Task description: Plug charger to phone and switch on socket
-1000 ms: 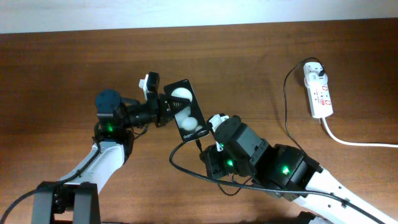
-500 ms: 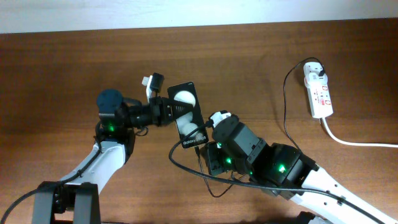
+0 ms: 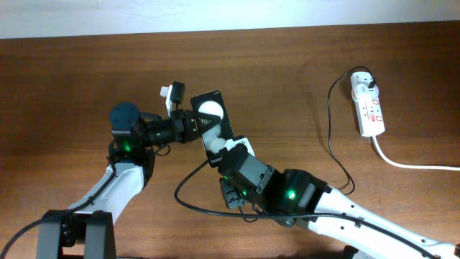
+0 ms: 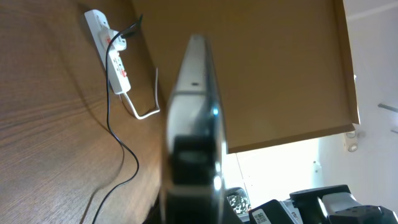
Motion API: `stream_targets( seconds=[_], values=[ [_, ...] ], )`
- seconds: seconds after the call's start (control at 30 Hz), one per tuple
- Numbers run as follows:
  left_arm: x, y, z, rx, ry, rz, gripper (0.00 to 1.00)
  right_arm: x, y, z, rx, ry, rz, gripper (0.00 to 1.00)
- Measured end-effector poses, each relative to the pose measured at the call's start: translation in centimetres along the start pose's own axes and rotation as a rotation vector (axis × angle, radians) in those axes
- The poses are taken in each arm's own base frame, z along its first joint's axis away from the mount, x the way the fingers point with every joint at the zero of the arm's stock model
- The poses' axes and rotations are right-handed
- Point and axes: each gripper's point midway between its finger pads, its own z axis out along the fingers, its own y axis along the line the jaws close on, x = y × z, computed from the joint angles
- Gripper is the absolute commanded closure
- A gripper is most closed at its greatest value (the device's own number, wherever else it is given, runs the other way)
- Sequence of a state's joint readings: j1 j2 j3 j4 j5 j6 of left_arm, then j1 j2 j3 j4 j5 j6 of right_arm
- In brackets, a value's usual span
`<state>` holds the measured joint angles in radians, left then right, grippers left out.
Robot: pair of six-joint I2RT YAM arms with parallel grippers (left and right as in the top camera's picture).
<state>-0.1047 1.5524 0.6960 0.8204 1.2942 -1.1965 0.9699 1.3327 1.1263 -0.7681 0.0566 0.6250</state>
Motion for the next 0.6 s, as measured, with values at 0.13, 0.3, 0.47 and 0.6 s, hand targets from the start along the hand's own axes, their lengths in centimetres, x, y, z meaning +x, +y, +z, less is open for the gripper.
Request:
stream_targets(
  seconds=[0.13,0.3,0.47,0.6],
  values=[
    [0.3,-0.4,0.6,0.008,0.016,0.010,1.00,0.2,0.0,-0.2,0.004,0.010,-0.015,0.83],
    [1.5,-0.7,1.5,0.026,0.066,0.034,1.00,-1.2,0.6,-2.7,0.000,-0.013,-0.033,0.34],
    [0.2,0.0,3.1,-0.025,-0.047,0.028,1.00,-0.8,-1.1,-13.7,-0.033,-0.111,-0.027,0.10],
    [-0.8,0.5,5.1,-0.076,-0.161,0.028,1.00,1.9,-4.5,-21.7,-0.099,-0.275,-0.009,0.01]
  ],
)
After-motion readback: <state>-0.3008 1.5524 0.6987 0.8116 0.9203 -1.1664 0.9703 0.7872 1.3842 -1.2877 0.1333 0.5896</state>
